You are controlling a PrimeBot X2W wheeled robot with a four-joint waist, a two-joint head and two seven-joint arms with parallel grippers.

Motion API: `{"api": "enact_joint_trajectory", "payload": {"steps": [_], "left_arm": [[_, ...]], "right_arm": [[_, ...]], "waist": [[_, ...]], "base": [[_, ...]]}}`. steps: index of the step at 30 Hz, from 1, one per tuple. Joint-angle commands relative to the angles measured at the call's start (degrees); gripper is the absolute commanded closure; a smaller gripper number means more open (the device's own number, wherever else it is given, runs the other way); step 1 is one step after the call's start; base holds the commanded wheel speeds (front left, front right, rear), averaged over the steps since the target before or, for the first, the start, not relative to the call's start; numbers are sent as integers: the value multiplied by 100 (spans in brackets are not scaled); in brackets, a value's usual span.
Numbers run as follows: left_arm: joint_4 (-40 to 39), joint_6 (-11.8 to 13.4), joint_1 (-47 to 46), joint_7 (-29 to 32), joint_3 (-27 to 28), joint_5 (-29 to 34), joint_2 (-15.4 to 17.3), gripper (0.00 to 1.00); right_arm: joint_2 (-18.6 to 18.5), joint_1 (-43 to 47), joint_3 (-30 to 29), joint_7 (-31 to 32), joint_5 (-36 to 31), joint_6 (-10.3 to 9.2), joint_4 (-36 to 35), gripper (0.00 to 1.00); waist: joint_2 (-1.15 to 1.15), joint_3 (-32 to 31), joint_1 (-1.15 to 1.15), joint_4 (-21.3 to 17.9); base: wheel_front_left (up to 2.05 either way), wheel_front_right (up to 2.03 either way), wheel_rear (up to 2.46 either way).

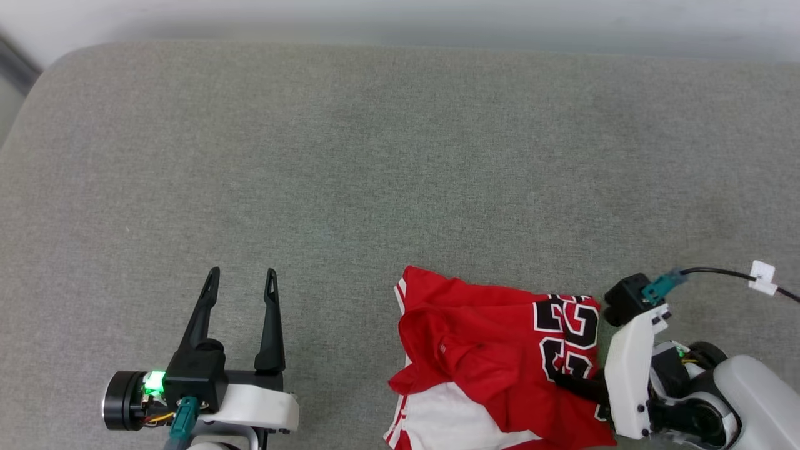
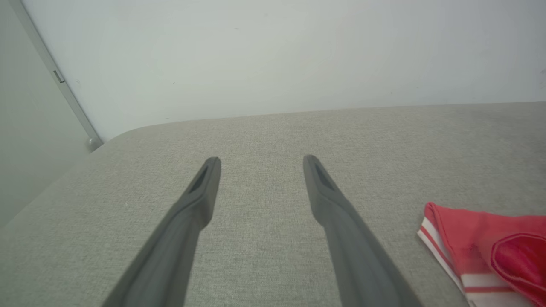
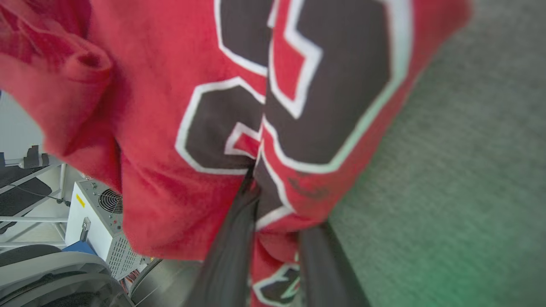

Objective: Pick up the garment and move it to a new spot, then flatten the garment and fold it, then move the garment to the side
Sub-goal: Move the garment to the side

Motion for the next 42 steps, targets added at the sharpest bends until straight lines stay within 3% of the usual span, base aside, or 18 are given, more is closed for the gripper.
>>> {"api": "enact_joint_trajectory", "payload": {"steps": [1, 9, 17, 22, 32, 42], "left_arm": [[18, 11, 4, -12, 10, 40, -1, 0], [53, 86, 238, -12, 97, 10, -7, 0], [-77, 121, 431, -12, 279, -38, 5, 0], [-156, 70, 308, -12, 322, 4, 43, 0], [-389, -9, -34, -12, 449, 86, 268, 0], [-756, -37, -403, -12, 480, 172, 533, 0]], "right_arm": [[25, 19, 214, -107, -12, -30, 130, 100], [-548, -669, 640, -646, -136, -21, -490, 100], [-1349, -1328, 942, -584, -316, -21, -1346, 100], [-1834, -1428, 768, -602, -345, -20, -1507, 100], [-2512, -1548, -50, -789, -683, -21, -678, 100], [-2338, -2031, -986, -1007, -1512, -22, 673, 100]], "waist": [[0, -79, 0, -36], [0, -454, 0, -352], [0, -544, 0, -1141], [0, -332, 0, -1624], [0, 505, 0, -2204], [0, 1386, 0, -2226]], "base": [[0, 0, 0], [0, 0, 0], [0, 0, 0], [0, 0, 0], [0, 0, 0], [0, 0, 0]]}}
